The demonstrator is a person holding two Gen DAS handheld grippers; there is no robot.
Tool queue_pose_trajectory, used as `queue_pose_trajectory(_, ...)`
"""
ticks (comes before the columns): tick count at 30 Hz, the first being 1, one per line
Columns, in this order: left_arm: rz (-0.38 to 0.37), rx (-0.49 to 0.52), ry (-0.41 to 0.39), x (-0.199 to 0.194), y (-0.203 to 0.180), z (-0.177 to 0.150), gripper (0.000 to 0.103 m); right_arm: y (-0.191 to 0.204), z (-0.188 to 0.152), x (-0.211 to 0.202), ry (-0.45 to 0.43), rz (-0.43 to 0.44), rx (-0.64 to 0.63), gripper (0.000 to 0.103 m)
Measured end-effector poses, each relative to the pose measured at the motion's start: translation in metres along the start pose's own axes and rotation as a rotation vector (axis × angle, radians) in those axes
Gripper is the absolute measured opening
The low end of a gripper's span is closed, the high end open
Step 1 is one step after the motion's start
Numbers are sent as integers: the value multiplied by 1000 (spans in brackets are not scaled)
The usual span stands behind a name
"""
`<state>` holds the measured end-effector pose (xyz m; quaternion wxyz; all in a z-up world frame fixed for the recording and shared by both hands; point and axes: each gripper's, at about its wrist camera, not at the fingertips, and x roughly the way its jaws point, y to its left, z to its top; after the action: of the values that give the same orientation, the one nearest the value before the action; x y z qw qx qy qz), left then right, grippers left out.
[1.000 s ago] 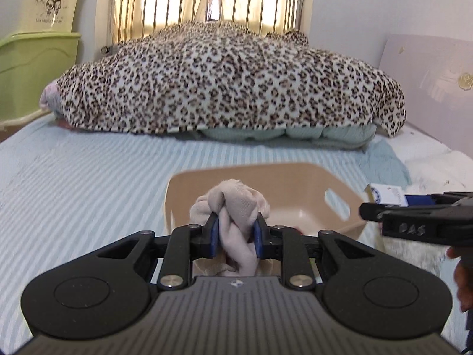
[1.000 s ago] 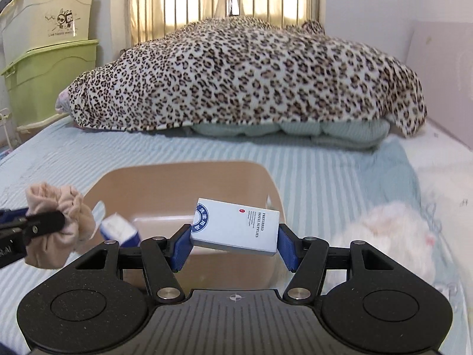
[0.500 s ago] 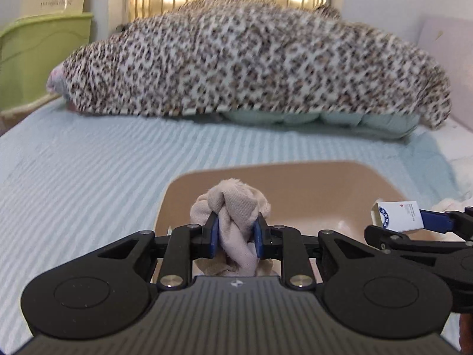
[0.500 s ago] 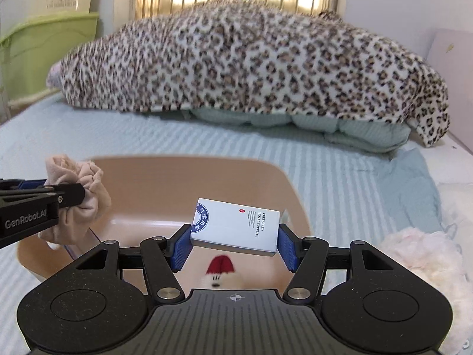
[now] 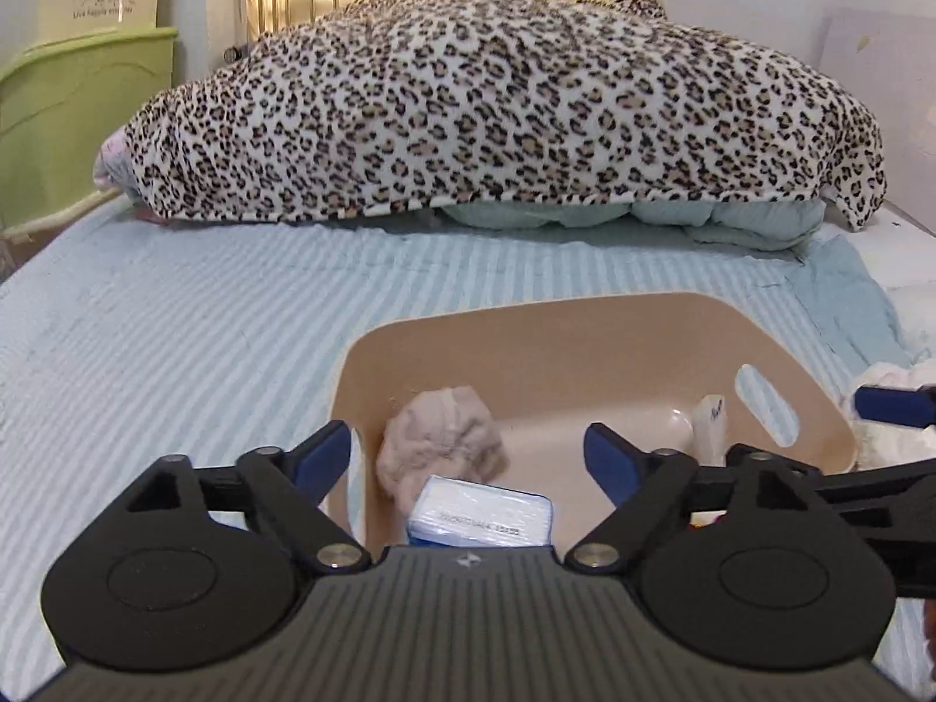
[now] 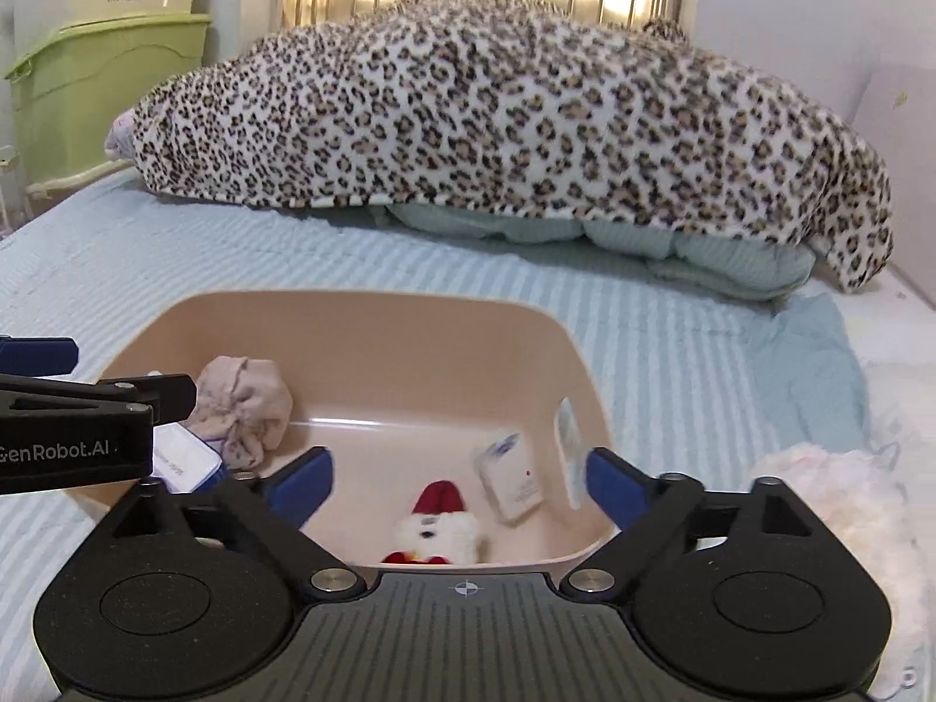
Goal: Organize objects
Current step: 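Drop the pink cloth and medicine box into the basket, opening both tools, then grasp the black cube box with the left tool while the right tool grasps the small Hello Kitty box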
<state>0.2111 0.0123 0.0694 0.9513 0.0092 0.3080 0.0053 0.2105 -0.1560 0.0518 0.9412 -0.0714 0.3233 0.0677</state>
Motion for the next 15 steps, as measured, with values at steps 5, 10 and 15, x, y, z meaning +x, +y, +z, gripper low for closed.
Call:
queue_pose_trajectory(5, -4, 19, -11, -23, 2, -3, 91, -6, -3, -31, -20, 3, 6, 103)
queue_pose_trajectory(10, -17, 26, -7, -46, 7, -16, 92, -11, -18, -53, -29, 3, 33, 103)
queue_pose_trajectory(15, -27, 39, 2, -62, 9, -35, 92, -14, -40, -58, 10, 3, 41, 103)
